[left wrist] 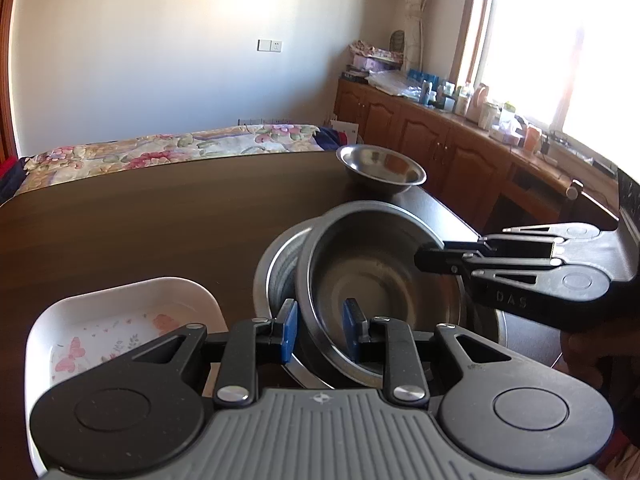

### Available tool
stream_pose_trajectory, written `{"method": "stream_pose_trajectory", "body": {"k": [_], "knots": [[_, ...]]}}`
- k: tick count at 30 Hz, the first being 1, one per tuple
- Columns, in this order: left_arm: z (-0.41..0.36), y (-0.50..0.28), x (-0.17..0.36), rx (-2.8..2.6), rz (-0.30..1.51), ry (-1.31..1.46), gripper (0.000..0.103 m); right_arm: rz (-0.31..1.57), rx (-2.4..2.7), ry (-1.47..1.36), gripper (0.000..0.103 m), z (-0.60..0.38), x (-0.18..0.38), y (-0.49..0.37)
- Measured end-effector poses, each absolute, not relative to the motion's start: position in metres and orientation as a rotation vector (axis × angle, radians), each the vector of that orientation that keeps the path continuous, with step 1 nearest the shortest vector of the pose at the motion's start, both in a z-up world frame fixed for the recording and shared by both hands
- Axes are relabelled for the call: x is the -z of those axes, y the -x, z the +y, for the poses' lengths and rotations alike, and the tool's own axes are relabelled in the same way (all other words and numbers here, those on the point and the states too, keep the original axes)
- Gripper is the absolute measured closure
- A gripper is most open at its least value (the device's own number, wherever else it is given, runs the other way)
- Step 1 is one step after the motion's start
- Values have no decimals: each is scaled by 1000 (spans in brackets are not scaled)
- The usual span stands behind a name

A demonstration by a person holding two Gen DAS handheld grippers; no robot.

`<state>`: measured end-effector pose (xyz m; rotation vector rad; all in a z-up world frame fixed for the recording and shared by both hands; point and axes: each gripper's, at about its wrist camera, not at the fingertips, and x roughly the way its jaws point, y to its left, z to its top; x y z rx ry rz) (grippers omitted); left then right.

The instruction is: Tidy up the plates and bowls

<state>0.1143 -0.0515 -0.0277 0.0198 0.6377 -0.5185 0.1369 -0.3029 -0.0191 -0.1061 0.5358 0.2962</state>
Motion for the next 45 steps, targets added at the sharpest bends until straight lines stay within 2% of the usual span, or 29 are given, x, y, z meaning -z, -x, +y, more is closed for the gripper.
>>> {"method": "stream_pose_trajectory", "body": {"k": [24,45], "knots": [[-45,-107,16,508,590,4,76,552,-291,186,89,-287,20,-142],[-46,-112,13,495,569,-5,76,483,-309,114,89,-292,5,-134]]}}
